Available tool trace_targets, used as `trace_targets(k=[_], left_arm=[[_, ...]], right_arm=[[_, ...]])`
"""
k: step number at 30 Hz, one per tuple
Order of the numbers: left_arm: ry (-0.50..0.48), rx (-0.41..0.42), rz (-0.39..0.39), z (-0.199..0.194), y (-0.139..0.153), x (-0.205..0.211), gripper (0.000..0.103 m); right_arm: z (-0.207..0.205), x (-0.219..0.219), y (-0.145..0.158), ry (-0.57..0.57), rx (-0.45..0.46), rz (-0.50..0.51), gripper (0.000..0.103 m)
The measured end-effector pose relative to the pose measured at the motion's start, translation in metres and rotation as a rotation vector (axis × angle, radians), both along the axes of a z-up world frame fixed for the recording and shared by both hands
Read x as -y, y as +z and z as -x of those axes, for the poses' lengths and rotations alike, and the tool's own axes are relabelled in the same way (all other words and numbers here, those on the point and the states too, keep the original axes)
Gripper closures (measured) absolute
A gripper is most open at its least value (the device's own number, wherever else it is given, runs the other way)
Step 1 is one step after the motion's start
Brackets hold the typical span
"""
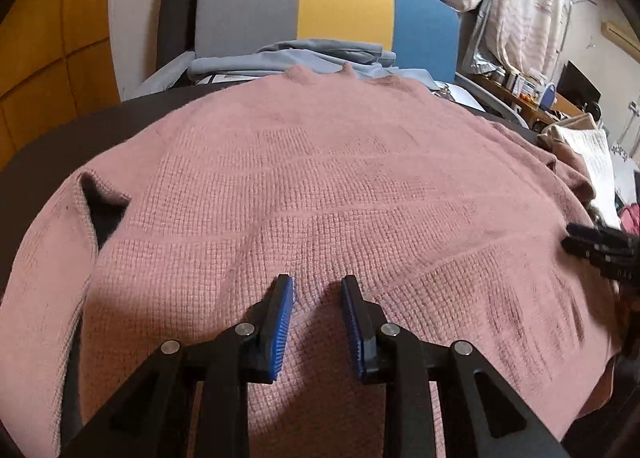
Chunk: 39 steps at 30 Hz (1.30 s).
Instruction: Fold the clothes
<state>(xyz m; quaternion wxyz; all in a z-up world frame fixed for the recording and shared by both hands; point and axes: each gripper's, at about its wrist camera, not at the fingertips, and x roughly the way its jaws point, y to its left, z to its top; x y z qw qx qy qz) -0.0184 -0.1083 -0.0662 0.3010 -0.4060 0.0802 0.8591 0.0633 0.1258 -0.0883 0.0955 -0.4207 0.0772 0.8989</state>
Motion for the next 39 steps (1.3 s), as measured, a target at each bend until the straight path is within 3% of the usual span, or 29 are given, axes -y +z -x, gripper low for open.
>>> trace_targets(k=[4,8,12,17,21,23,27,29,31,34,39], left_arm=[[0.035,-0.012,0.018,-0.013,0.001,-0.01,0.077],[0.027,0.011,0.012,-0.028,0.008,-0.013,0.077],[0.03,0.046,-0.07,-0.021,0.022,-0.027,0.077],[0.093,0.077,-0.05,0.008,0.014,-0.055,0.077],[0.112,0.062,-0.068,0.01,0.009,-0.057,0.075],[0.101,0.088,-0.103,0.01,0.013,-0.046,0.075],[0.24,0.127,-0.217,0.006,0.018,0.017,0.075],[0.356,0.134,-0.277,0.005,0.019,0.062,0.076],[0.473,0.114,-0.273,0.003,0.023,0.102,0.075],[0.686,0.024,-0.162,-0.001,0.031,0.166,0.07],[0.837,0.07,-0.181,0.005,0.029,0.241,0.064]], right_arm=[[-0.011,0.013,-0.002,-0.001,-0.027,-0.031,0.051],[-0.026,0.013,0.001,0.028,0.004,-0.008,0.051],[-0.039,0.002,0.014,0.028,0.029,0.082,0.052],[-0.022,-0.014,0.044,-0.026,-0.087,0.102,0.05],[0.03,-0.028,0.036,-0.072,-0.071,0.175,0.049],[0.054,-0.025,0.024,-0.073,-0.041,0.159,0.049],[0.069,-0.013,0.005,-0.075,-0.037,0.052,0.043],[0.069,-0.01,0.007,-0.077,-0.035,0.023,0.042],[0.069,-0.012,0.007,-0.077,-0.037,0.024,0.042],[0.069,-0.015,0.006,-0.077,-0.042,0.03,0.042],[0.069,-0.013,0.006,-0.074,-0.042,0.022,0.04]])
